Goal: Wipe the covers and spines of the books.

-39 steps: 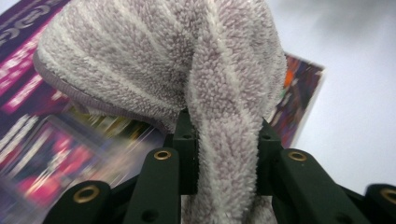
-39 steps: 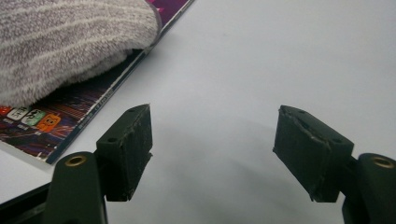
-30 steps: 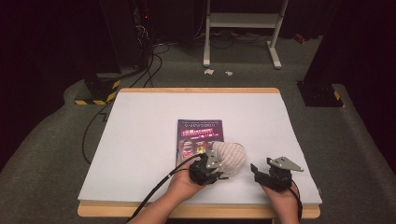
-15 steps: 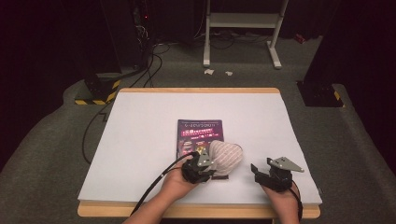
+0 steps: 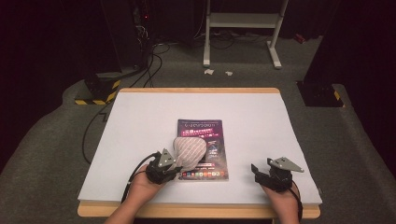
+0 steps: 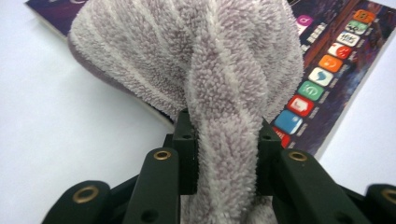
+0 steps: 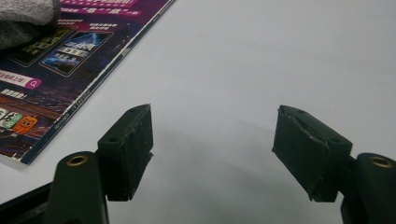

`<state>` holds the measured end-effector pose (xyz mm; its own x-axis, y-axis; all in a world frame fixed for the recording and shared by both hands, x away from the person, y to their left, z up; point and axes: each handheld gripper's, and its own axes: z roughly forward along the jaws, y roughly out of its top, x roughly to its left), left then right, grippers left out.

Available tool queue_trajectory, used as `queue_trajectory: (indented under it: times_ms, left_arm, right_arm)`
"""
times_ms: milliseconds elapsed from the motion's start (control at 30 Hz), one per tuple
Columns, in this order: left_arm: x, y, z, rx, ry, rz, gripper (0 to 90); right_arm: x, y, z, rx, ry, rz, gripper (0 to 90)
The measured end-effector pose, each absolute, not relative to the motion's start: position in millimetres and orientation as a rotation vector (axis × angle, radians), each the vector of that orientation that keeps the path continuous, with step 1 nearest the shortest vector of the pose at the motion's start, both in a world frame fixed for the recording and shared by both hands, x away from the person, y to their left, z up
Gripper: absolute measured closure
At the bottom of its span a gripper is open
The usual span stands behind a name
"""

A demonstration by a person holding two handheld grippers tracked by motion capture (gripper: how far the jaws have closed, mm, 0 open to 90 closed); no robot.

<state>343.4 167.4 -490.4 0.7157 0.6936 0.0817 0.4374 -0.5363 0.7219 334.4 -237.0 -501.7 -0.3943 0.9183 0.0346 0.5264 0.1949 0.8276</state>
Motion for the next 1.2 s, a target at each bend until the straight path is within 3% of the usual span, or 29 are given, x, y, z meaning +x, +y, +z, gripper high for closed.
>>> queue_trajectory:
  times_ms: [433, 1200]
  left_arm:
    - [347.6, 139.8, -489.4, 2.263, 0.815, 0.486, 69.8]
    - [351.6, 30.4, -491.6, 2.277, 0.629, 0.368, 69.7]
  right_arm:
    - [334.6, -236.7, -501.2, 1.347, 2.000, 1.100, 28.4]
    - [334.3, -245.5, -497.5, 1.362, 1.970, 1.118, 28.4]
